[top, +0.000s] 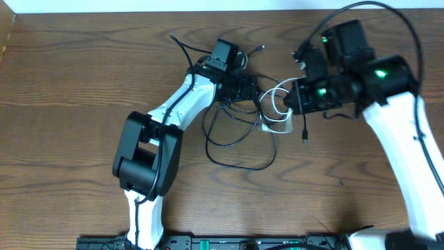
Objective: Untangle cables
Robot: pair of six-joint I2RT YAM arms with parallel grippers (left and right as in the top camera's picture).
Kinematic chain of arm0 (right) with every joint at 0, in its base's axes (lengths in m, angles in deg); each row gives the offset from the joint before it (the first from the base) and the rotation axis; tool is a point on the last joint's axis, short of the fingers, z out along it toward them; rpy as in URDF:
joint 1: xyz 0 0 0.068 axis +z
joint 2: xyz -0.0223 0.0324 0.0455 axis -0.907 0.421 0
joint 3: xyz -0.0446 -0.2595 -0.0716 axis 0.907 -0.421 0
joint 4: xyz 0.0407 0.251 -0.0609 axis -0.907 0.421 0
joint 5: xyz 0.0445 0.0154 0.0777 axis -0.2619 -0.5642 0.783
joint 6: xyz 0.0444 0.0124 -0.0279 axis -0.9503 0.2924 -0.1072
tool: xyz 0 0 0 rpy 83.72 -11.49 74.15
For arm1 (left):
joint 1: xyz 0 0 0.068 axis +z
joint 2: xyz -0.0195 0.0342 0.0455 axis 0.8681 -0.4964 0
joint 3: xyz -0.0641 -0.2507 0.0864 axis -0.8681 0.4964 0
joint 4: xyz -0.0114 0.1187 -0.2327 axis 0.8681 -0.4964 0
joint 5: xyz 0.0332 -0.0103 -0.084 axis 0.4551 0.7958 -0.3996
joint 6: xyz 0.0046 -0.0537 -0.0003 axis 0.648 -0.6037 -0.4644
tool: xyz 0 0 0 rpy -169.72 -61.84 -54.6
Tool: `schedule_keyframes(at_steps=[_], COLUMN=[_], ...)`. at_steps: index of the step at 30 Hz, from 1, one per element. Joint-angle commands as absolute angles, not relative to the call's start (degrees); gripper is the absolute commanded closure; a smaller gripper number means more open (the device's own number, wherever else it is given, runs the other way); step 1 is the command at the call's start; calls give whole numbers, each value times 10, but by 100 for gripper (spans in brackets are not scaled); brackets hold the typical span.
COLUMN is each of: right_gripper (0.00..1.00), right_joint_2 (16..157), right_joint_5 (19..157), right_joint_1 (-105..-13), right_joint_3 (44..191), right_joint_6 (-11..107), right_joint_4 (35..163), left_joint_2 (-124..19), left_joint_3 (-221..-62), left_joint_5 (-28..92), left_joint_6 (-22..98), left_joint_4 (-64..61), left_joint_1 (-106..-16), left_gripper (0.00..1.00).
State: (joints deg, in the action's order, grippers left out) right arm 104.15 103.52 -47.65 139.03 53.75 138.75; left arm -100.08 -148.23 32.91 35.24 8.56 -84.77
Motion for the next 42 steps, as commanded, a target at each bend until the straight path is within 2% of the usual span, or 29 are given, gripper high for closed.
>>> schedule_keyframes(at_steps=[1, 6, 13, 19, 26, 31, 34, 42], right_gripper=[99, 99, 99, 99, 99, 99, 99, 99], right_joint_2=[1010, 981, 929, 901, 914, 948, 995, 1137], right_joint_5=[1045, 1054, 1103, 1014, 926, 937, 956, 954], right_joint_1=[-478, -479, -479, -506, -617, -727, -794, -896], right_joint_3=[1398, 1398, 1398, 1398, 1398, 1410, 1479, 1617], right_joint_6=[549, 558, 596, 562, 538, 533, 533, 540], right_joint_4=[1393, 1395, 1387, 1367, 1266, 1096, 1022, 978], left_joint_2=[-1032, -1058, -1079, -1077, -1001, -926, -896, -892], left_joint_3=[-1482, -1482, -1482, -1482, -1486, -1486, -1486, -1485], left_joint_5=[337, 337, 337, 352, 388, 421, 427, 427], left_joint_6=[351, 351, 349, 352, 395, 403, 406, 406], left_joint_4=[96, 108, 110, 108, 56, 10, -5, -30], left_joint_1=[-856, -872, -880, -879, -854, -841, -841, -841], left_gripper=[39, 52, 54, 58, 58, 56, 55, 52])
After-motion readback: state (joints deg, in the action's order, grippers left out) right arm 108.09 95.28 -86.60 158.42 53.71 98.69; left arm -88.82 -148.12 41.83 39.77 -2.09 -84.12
